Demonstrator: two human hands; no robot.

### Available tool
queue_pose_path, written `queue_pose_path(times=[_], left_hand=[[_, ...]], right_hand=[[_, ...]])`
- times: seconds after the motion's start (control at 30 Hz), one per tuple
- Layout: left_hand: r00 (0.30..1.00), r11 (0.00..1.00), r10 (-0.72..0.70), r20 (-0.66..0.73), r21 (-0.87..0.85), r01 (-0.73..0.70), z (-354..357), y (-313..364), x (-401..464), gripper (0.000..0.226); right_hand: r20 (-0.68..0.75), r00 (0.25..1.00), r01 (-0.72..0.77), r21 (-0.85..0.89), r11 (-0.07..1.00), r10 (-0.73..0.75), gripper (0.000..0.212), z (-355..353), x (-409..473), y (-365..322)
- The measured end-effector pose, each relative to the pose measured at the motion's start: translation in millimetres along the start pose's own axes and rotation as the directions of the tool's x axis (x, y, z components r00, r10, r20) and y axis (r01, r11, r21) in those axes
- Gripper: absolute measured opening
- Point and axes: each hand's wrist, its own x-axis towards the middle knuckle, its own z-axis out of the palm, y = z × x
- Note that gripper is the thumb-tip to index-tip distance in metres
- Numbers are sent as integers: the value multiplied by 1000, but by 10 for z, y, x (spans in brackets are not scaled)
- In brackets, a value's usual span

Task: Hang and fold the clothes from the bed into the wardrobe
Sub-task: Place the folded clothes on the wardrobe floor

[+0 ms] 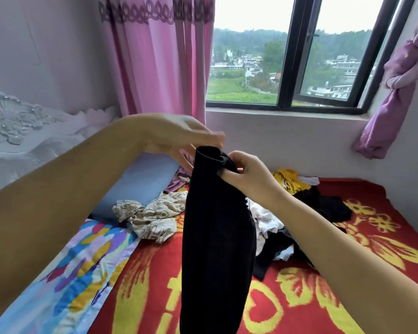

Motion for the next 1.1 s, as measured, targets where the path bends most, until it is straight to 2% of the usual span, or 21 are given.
queue_pose_path(times=[0.07,0.13,0.17,0.23,0.3,0.43,0.5,0.57,0.6,0.67,0.7,0.8,0.83,0.9,1.0,1.07,1.1], left_hand=[[1000,962,23,17,272,-27,128,58,87,58],[986,855,94,-137,519,-9,329,12,240,43],[974,835,98,-205,550,32,384,4,272,30],[955,854,96,-280,517,66,405,-66,289,12],[950,857,119,-289,513,49,353,-141,277,9],[933,908,150,-327,419,1,249,-284,287,17],[948,956,112,-298,292,-21,158,-306,263,36],[960,987,57,-274,162,-12,104,-306,253,44],[961,994,39,-274,111,-9,90,-311,265,45],[954,999,31,-298,48,-18,94,-284,288,39],[949,999,32,-314,43,-19,98,-257,300,35],[943,998,34,-332,53,-17,71,-206,296,31],[943,998,24,-332,65,-2,45,-200,263,31],[939,996,3,-345,81,27,-35,-219,183,31],[916,991,-30,-400,111,80,-157,-249,69,24],[894,975,-53,-444,171,142,-185,-203,68,25],[892,970,-61,-447,185,159,-187,-176,76,28]], right_hand=[[-68,998,3,-124,992,-12,18,21,16,23],[-77,997,3,-190,982,-18,20,24,5,56],[-46,999,0,-161,987,-7,18,1,-7,79],[114,991,-65,-3,998,65,9,-120,-71,143],[239,963,-132,15,991,125,15,-263,-190,305],[242,930,-267,-72,961,277,13,-282,-648,802],[397,847,-299,-194,934,354,28,-120,-917,1026],[551,738,-254,-309,917,390,60,168,-1147,1119],[582,717,-246,-304,920,384,75,346,-1235,1117],[515,756,-304,-270,914,403,83,725,-1294,1075],[442,787,-359,-239,902,430,78,894,-1270,1069],[230,856,-464,-53,884,463,24,1121,-1063,1104],[197,865,-469,-15,883,462,21,1092,-1015,1112],[229,866,-456,-3,890,445,27,970,-1002,1146],[268,897,-311,-184,932,352,28,955,-1039,1166],[302,876,-329,-194,924,375,52,1100,-1022,1095],[296,874,-343,-184,921,385,56,1179,-988,1045]])
